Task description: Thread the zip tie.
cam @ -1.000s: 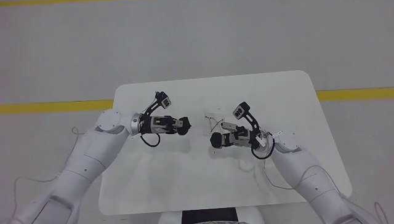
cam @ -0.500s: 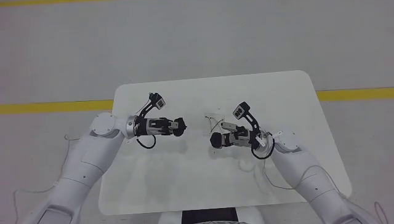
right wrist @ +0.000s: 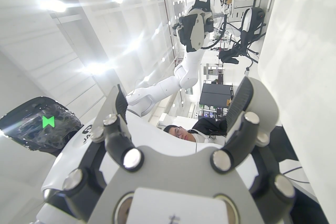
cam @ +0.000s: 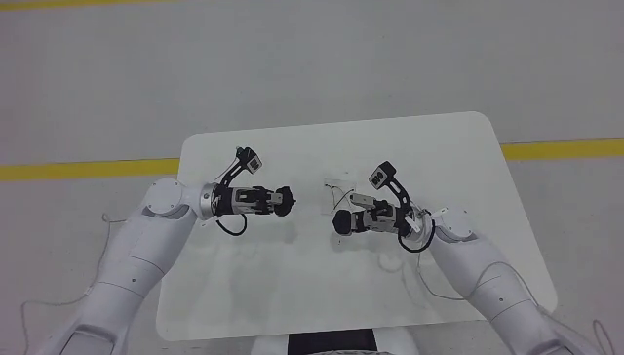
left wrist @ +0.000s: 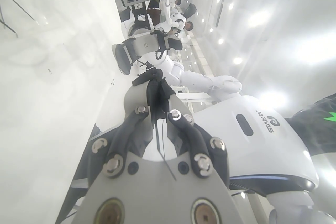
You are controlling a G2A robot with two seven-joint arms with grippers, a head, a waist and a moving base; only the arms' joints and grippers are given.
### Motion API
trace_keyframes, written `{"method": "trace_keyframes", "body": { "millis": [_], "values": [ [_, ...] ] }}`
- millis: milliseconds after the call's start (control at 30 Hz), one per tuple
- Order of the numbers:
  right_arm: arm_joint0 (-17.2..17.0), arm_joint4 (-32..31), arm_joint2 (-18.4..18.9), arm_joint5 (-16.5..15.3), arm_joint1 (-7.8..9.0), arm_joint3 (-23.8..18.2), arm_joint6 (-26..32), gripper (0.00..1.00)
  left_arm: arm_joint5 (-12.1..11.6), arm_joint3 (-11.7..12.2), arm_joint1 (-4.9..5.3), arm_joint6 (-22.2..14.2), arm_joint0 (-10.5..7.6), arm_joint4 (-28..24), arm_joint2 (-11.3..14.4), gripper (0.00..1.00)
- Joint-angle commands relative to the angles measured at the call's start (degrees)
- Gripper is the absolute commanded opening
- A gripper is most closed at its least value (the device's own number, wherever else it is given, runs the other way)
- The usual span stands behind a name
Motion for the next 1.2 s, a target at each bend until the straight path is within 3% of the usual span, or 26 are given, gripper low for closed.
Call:
{"method": "trace_keyframes", "body": {
  "millis": [0, 100, 233, 333, 400, 467, 500, 867, 1067, 1167],
  "values": [
    [-0.04, -0.19, 0.00, 0.03, 0.00, -0.14, -0.37, 1.00, 0.00, 0.00, 0.00, 0.00, 0.00, 0.00, 0.00, 0.00],
    [-0.53, -5.77, 0.69, 0.48, 0.43, -3.01, -5.05, 1.00, 0.00, 0.00, 0.00, 0.00, 0.00, 0.00, 0.00, 0.00],
    [-2.43, -18.24, 2.70, 6.06, 1.56, -10.46, -15.40, 1.00, 0.00, 0.00, 0.00, 0.00, 0.00, 0.00, 0.00, 0.00],
    [-4.01, -27.78, 3.89, 13.12, 2.37, -17.32, -21.88, 1.00, 0.00, 0.00, 0.00, 0.00, 0.00, 0.00, 0.00, 0.00],
    [-4.96, -35.61, 4.24, 19.79, 2.85, -21.70, -26.71, 1.00, 0.00, 0.00, 0.00, 0.00, 0.00, 0.00, 0.00, 0.00],
    [-6.18, -43.41, 3.08, 26.26, 3.03, -26.20, -31.65, 1.00, 0.00, 0.00, 0.00, 0.00, 0.00, 0.00, 0.00, 0.00],
    [-6.72, -44.87, 2.08, 27.55, 3.01, -27.51, -31.73, 1.00, 0.00, 0.00, 0.00, 0.00, 0.00, 0.00, 0.00, 0.00],
    [-7.11, -48.00, 1.13, 27.04, 3.00, -29.31, -33.75, 1.00, 0.00, 0.00, 0.00, 0.00, 0.00, 0.00, 0.00, 0.00],
    [-3.18, -56.62, -1.16, 38.07, 2.94, -34.26, -32.01, 1.00, 0.00, 0.00, 0.00, 0.00, 0.00, 0.00, 0.00, 0.00],
    [-0.30, -61.65, -3.05, 38.07, 2.50, -32.15, -30.11, 1.00, 0.00, 0.00, 0.00, 0.00, 0.00, 0.00, 0.00, 0.00]
  ]
}}
